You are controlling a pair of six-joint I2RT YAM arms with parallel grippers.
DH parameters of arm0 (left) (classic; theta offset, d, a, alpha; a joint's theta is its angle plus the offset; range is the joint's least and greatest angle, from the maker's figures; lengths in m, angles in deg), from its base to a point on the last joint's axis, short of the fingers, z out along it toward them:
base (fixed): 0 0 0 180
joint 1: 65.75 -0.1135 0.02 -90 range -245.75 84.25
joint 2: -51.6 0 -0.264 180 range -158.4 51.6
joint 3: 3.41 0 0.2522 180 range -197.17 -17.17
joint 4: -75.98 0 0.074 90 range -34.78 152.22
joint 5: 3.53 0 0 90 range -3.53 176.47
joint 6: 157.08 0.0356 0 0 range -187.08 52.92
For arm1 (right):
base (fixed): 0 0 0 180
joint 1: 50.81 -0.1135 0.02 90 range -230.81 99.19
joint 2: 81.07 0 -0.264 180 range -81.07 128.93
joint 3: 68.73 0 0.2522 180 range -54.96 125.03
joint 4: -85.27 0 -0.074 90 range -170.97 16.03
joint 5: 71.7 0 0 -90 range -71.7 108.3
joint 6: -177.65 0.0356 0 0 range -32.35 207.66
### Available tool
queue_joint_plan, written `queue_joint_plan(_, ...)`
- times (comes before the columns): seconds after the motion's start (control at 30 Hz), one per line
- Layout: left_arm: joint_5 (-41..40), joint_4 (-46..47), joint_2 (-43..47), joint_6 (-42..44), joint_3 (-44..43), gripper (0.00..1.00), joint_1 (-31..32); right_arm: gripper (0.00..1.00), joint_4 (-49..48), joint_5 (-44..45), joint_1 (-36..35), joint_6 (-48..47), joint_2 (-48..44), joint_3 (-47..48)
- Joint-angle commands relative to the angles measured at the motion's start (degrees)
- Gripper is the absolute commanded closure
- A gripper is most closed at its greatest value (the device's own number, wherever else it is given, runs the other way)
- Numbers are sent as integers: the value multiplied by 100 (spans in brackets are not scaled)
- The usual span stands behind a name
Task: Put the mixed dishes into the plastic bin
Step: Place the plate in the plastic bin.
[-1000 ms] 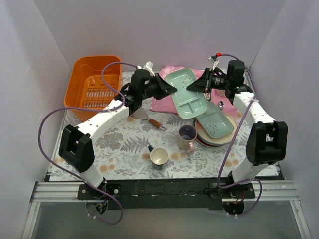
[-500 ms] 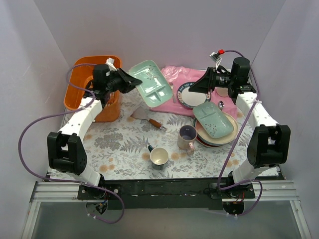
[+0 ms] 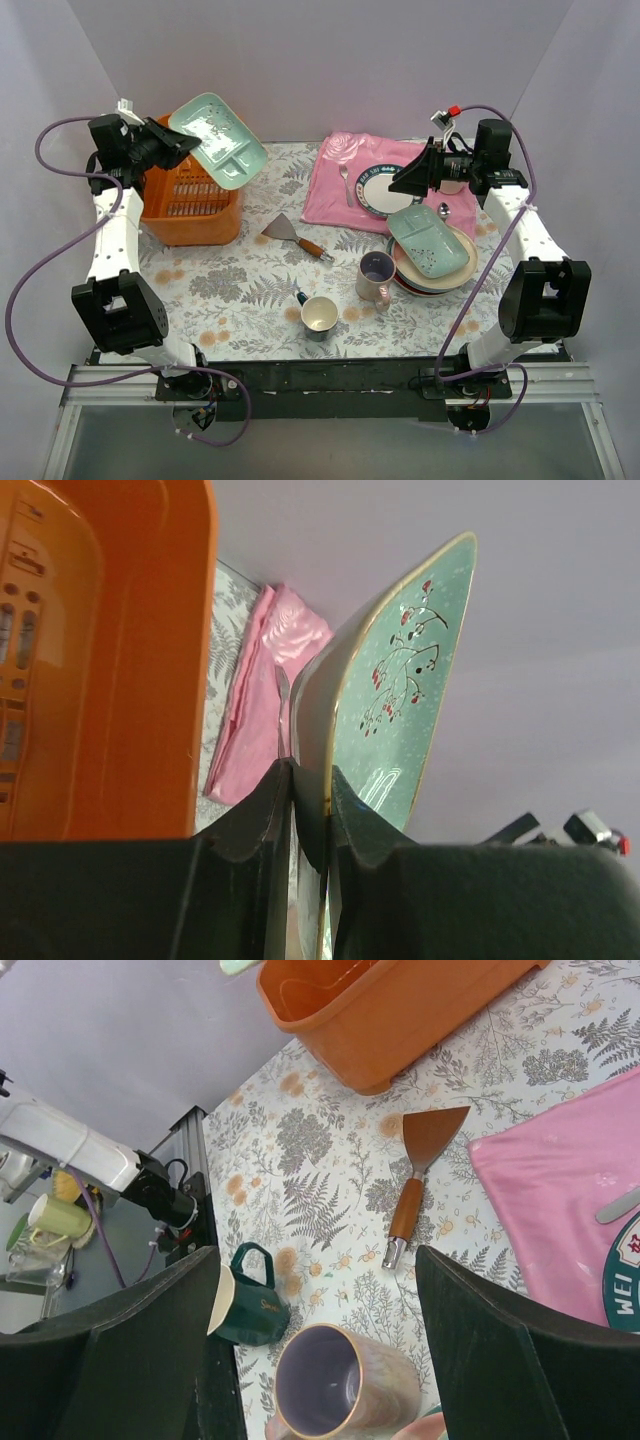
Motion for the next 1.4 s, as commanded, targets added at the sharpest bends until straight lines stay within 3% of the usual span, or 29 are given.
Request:
queue_joint_plan(0.0, -270, 642, 121, -777, -345, 100, -210, 14, 347, 12, 13, -507, -248, 226)
queue_joint_plan(0.2, -2168, 1153, -36, -2183, -73, 100, -210, 14, 374, 20, 31, -516, -292, 182)
queue_joint_plan(0.3, -3511, 996, -116, -2964, -20, 100, 8, 14, 383, 29, 40, -507, -318, 156)
queue_joint_plan(0.37, -4676, 1048, -90, -2985, -55, 100, 228, 14, 383, 38, 57, -516, -336, 130)
queue_joint_plan(0.47, -5210, 1101, -255, -3300, -160, 100, 440, 14, 383, 47, 75, -507, -353, 95)
queue_joint_plan(0.73, -5457, 1171, -819, -4407, -231, 100, 484, 14, 400, 266, 119, -472, -397, 77)
queue_joint_plan(1.37, -5537, 609, -2549, -4664, -1663, 100, 484, 14, 418, 354, 391, -560, -441, 68)
